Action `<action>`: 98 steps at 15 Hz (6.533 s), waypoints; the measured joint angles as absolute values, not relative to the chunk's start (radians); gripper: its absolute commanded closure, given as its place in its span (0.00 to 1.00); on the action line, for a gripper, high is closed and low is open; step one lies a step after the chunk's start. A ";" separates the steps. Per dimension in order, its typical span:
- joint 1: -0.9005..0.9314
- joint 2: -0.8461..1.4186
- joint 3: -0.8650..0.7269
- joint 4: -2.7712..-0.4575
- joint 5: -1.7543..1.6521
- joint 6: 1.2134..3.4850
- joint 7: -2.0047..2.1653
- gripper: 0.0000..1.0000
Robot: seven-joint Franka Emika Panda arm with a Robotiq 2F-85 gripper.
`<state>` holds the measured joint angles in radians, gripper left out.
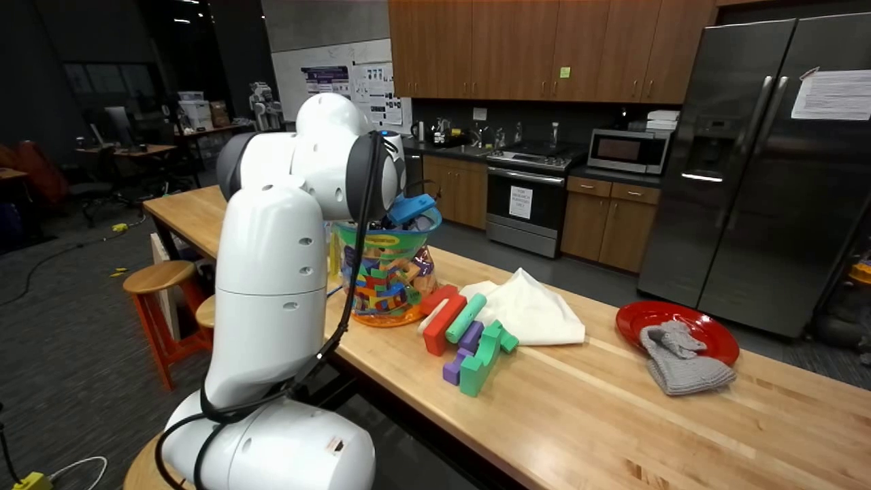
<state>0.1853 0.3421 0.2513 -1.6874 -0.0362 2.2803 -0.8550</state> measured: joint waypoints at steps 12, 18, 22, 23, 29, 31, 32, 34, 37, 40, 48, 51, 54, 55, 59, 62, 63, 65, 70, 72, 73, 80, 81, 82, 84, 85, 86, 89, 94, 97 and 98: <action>0.187 0.342 0.212 -1.696 -0.195 2.308 -0.835 0.00; 0.191 0.342 0.224 -1.707 -0.194 2.261 -0.836 0.33; 0.191 0.341 0.228 -1.704 -0.194 2.238 -0.836 0.64; 0.191 0.340 0.228 -1.702 -0.194 2.236 -0.836 0.69; 0.190 0.339 0.227 -1.701 -0.195 2.234 -0.836 0.91; 0.190 0.339 0.225 -1.700 -0.195 2.234 -0.836 0.93; 0.190 0.339 0.225 -1.700 -0.195 2.234 -0.836 0.93; 0.189 0.338 0.223 -1.697 -0.195 2.234 -0.837 0.93; 0.181 0.337 0.223 -1.682 -0.189 2.234 -0.845 0.93; 0.163 0.333 0.224 -1.650 -0.154 2.234 -0.875 0.93; 0.092 0.278 0.222 -1.519 -0.044 2.231 -1.017 0.93; 0.082 0.264 0.222 -1.475 0.018 2.230 -1.057 0.93; 0.082 0.256 0.222 -1.435 0.084 2.232 -1.086 0.93; 0.080 0.253 0.222 -1.426 0.102 2.234 -1.095 0.93; 0.040 0.236 0.220 -1.421 0.180 2.260 -1.172 0.93; -0.021 0.214 0.210 -1.421 0.242 2.281 -1.254 0.93; -0.042 0.206 0.204 -1.421 0.262 2.285 -1.281 0.93; -0.083 0.192 0.192 -1.421 0.298 2.291 -1.333 0.93; -0.164 0.172 0.163 -1.431 0.363 2.296 -1.422 0.93; -0.187 0.167 0.152 -1.442 0.377 2.302 -1.440 0.71; -0.196 0.165 0.146 -1.448 0.381 2.309 -1.444 0.67; -0.206 0.162 0.142 -1.458 0.382 2.317 -1.448 0.46; -0.206 0.162 0.142 -1.458 0.382 2.317 -1.448 0.46; -0.206 0.162 0.142 -1.458 0.382 2.317 -1.448 0.46; -0.206 0.162 0.142 -1.459 0.382 2.317 -1.448 0.46; -0.206 0.162 0.142 -1.459 0.382 2.317 -1.448 0.46; -0.206 0.161 0.142 -1.459 0.382 2.317 -1.448 0.46; -0.206 0.161 0.142 -1.459 0.382 2.317 -1.448 0.46; -0.206 0.161 0.142 -1.460 0.382 2.317 -1.448 0.46; -0.206 0.161 0.142 -1.460 0.382 2.318 -1.448 0.46; -0.206 0.161 0.142 -1.460 0.382 2.318 -1.448 0.46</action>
